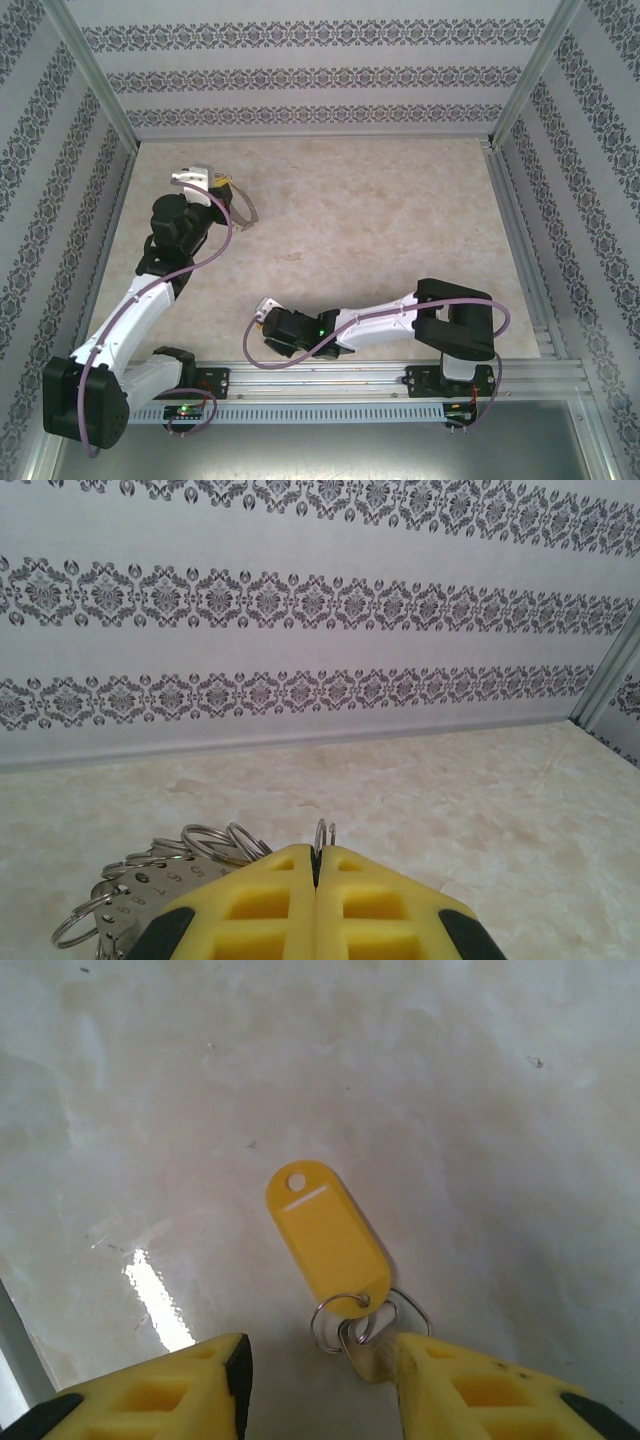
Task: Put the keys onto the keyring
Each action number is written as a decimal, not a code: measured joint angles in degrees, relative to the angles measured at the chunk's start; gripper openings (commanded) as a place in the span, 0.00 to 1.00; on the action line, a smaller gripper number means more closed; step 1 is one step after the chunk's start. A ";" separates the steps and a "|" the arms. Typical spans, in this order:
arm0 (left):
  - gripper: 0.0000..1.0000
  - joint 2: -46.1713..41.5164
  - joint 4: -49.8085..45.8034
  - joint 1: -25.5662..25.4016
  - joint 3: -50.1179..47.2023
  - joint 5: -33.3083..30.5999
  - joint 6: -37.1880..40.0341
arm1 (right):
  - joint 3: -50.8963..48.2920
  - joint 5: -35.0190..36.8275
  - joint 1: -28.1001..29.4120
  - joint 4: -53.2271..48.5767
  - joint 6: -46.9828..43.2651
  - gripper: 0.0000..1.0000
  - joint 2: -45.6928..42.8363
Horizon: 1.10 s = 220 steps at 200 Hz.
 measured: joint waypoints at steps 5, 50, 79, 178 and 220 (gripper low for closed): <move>0.00 0.17 0.09 0.15 0.00 0.28 -0.13 | 0.13 0.00 0.04 -0.17 -0.22 0.43 0.07; 0.00 1.86 0.39 0.72 0.00 1.70 -1.22 | 1.66 0.39 0.42 -0.72 -1.27 0.43 1.29; 0.00 2.29 0.42 0.72 0.00 2.23 -1.51 | 2.54 0.39 0.42 -0.87 -1.92 0.41 2.05; 0.00 2.45 0.44 1.46 0.00 3.50 -1.73 | 3.26 0.37 0.09 -0.42 -3.37 0.19 4.63; 0.00 3.06 0.50 1.46 0.00 3.69 -2.14 | 3.13 0.02 -1.27 -0.20 -3.87 0.00 3.82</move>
